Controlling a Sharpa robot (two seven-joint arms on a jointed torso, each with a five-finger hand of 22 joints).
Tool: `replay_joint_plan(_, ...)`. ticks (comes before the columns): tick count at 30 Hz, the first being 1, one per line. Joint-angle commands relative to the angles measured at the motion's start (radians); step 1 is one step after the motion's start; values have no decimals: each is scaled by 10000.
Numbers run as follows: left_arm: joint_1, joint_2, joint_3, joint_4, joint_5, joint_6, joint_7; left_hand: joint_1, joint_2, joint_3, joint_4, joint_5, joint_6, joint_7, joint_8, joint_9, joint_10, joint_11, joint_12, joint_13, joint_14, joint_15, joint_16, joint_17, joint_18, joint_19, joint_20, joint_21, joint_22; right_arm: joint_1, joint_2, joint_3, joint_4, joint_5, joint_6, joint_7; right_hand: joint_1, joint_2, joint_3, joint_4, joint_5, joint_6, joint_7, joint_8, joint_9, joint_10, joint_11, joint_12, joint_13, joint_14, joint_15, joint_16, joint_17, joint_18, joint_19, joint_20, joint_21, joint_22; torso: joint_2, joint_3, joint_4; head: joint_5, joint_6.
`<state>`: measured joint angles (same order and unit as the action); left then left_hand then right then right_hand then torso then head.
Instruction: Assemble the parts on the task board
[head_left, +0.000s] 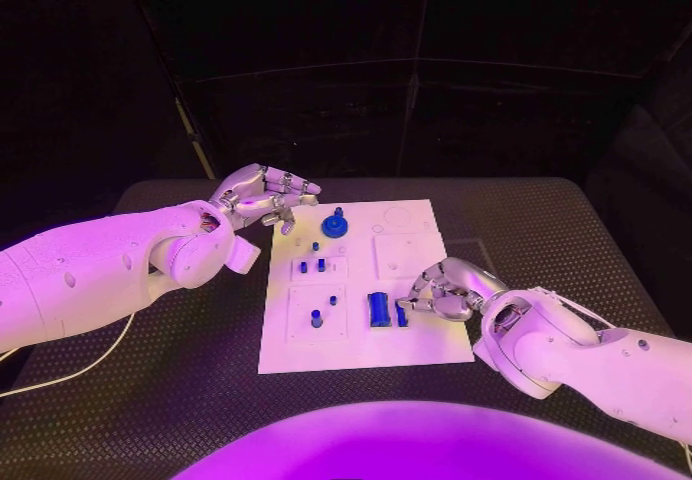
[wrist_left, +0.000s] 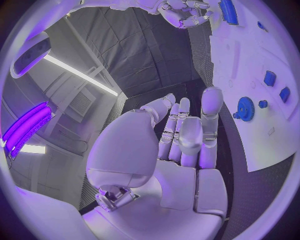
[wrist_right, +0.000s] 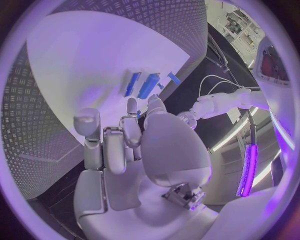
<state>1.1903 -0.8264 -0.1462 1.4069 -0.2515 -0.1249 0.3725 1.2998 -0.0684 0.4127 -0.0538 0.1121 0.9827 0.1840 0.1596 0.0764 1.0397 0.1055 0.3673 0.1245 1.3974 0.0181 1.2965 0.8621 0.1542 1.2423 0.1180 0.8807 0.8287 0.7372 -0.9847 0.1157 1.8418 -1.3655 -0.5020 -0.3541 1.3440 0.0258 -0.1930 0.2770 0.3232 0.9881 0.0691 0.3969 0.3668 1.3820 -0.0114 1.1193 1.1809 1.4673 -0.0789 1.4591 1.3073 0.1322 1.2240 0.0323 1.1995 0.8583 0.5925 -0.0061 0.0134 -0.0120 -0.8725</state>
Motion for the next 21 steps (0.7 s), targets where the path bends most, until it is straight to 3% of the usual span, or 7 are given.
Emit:
replay_joint_plan(1,11,35,8,-68,702,-131,987,-118,-23,-105,-6,-56,-88,-11,57,-8,-100,-3,92,24,-126,12,-41,-143,110,-144,19,-157,-142,112,11,100,-137,3189,-274,2934,124,-120,-83,-67,-123,-307,196,-268,-88,-493,185,-858,-724,366,196,-573,-301,192,-687,155,-842,-1279,-51,-23,14,-31,-1)
replay_joint_plan(3,10,63,8,-132,1073,-312,1283,-135,-35,-168,7,-52,-75,-18,85,-2,-97,-10,145,43,-303,14,-225,-540,175,-336,25,-468,-440,249,64,147,-383,4295,-223,3664,319,-75,-75,-157,-113,-425,260,-404,-134,-724,248,-1286,-1082,268,243,-879,-719,295,-984,213,-1261,-1881,-93,-37,21,-57,65)
replay_joint_plan(5,8,120,8,-247,1598,-528,1560,-150,-33,-247,28,-49,-57,-38,124,6,-99,-21,211,65,-607,13,-543,-1171,267,-653,35,-967,-908,451,178,180,-811,5528,-84,4386,553,-24,-62,-254,-112,-592,362,-579,-192,-1765,343,-3115,-2554,-290,328,-2179,-2444,489,-1771,302,-2274,-3236,-165,-51,42,-100,165)
replay_joint_plan(8,6,239,8,-481,2499,-748,1783,-184,-24,-385,84,-46,-27,-61,190,15,-158,-24,240,45,-1435,27,-1491,-2829,296,-1036,52,-1410,-1204,755,478,206,-1625,7173,173,5251,860,95,-136,-273,-308,-978,710,-1039,-412,-2993,683,-5197,-4216,-1967,713,-6509,-6891,463,-2511,622,-3711,-4075,-295,-93,68,-181,345)
replay_joint_plan(10,3,350,8,-704,3048,-853,1840,-157,0,-435,99,-40,-51,-45,212,8,-275,22,163,-41,-2190,70,-2405,-4097,291,-1372,84,-1775,-1413,951,782,217,-2276,8252,408,5730,1031,160,-185,-262,-342,-963,774,-1197,-518,-3406,811,-5967,-4930,-2277,855,-7691,-7422,449,-2815,838,-4539,-4574,-386,-125,72,-219,491)
replay_joint_plan(16,-52,744,7,-1446,3913,-1083,1895,-56,47,-349,150,-37,-509,152,-28,-107,-734,280,-467,-542,-3746,429,-5848,-5647,251,-2985,399,-3636,-2586,1347,1871,237,-4134,9994,1179,6630,1565,372,-190,-251,-412,-741,993,-1895,-942,-3399,1209,-7944,-7361,-3184,1368,-10597,-8824,420,-3629,1369,-6437,-5693,-659,-166,37,-254,1020)
replay_joint_plan(21,-104,1184,9,-2087,4058,-1303,1940,-55,20,-288,225,-38,-451,178,-136,-112,-671,524,-1050,-629,-4365,905,-8421,-6715,140,-4270,920,-5354,-3823,1498,2689,246,-5430,10936,1699,7055,1582,472,-232,-367,-726,-821,1158,-2540,-1328,-3627,1505,-8919,-8739,-4205,1904,-12312,-9895,370,-4361,1860,-7675,-6387,-803,-182,21,-288,1351)
